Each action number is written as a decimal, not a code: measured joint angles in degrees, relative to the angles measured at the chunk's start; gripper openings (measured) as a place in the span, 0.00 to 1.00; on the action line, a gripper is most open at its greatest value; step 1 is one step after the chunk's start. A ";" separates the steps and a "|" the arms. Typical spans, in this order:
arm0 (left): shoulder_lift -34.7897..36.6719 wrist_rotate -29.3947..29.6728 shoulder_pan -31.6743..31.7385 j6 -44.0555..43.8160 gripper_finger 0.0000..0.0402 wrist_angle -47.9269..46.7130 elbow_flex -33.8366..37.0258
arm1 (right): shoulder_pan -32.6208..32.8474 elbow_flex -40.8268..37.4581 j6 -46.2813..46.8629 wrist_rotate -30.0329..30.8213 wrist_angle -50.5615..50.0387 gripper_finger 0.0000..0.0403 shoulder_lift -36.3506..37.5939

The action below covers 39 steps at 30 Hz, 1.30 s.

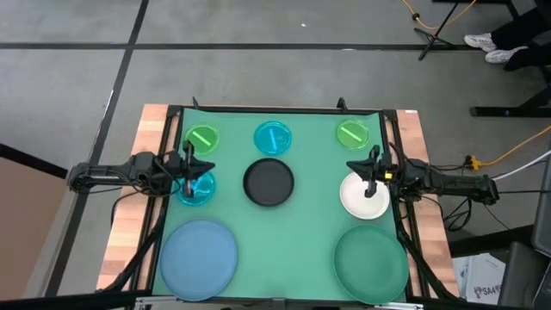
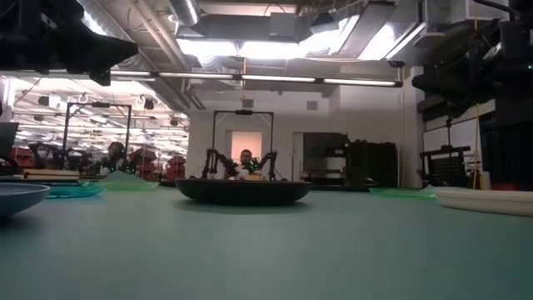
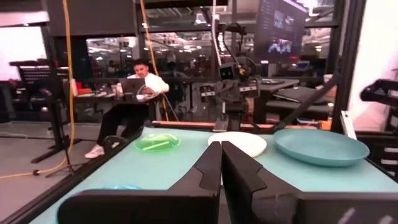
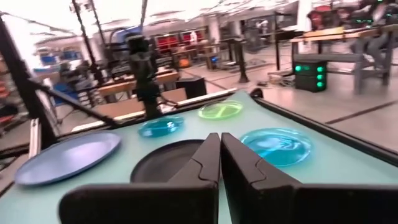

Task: Stack plastic plates
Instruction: Move the blue plate to the bottom center of the table

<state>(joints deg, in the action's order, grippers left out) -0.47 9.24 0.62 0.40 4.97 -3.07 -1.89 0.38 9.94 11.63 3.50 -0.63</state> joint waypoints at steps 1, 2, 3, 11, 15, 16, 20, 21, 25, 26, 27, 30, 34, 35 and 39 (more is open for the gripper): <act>0.00 0.49 0.00 -0.21 0.01 -0.03 -0.01 | 0.00 0.00 0.15 0.77 0.03 0.02 -0.04; 0.00 1.22 0.00 -0.26 0.01 0.00 -0.01 | 0.00 0.00 0.21 1.38 0.05 0.02 -0.08; -0.05 2.31 0.00 -0.24 0.01 0.18 -0.01 | 0.00 0.00 0.25 2.09 0.09 0.02 -0.10; -6.64 5.05 0.14 1.66 0.01 8.52 -0.02 | 0.00 0.00 1.63 5.89 0.39 0.02 -0.13; -12.14 5.94 1.77 1.71 0.01 12.42 0.00 | 0.00 0.00 1.63 7.34 0.46 0.02 -0.13; -13.66 6.14 2.35 1.71 0.01 13.07 -0.02 | 0.00 0.00 1.63 7.37 0.45 0.02 -0.13; -18.69 5.85 4.02 1.37 0.01 15.95 -0.01 | 0.00 0.00 1.63 7.38 0.43 0.02 -0.13; -19.85 5.34 4.26 1.26 0.01 16.79 -0.02 | 0.00 0.02 1.63 7.42 0.43 0.02 -0.13; -24.26 2.34 4.79 1.29 0.01 21.08 -0.02 | 0.00 0.02 1.62 8.08 0.38 0.02 -0.13; -25.14 1.80 4.79 1.46 0.01 21.72 -0.02 | 0.00 0.02 1.61 8.03 0.36 0.02 -0.15; -25.90 1.57 4.77 1.67 0.01 22.38 0.00 | 0.00 0.02 1.61 7.90 0.35 0.02 -0.15; -27.82 1.56 4.79 1.71 0.01 23.32 -0.02 | 0.00 0.02 1.61 7.31 0.62 0.02 -0.15; -29.22 1.56 4.79 1.66 0.01 23.54 -0.02 | 0.00 0.02 1.59 7.37 3.18 0.02 -0.15; -29.68 1.54 4.79 1.66 0.01 24.04 0.00 | 0.00 0.02 1.55 7.69 3.85 0.02 -0.15; -31.41 0.33 4.61 1.67 0.01 26.47 -0.01 | 0.00 0.02 1.56 8.74 5.33 0.02 -0.15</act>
<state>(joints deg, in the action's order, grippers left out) -31.88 9.57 5.23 2.07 31.44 -3.08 -1.89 0.40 11.51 20.37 8.83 -0.78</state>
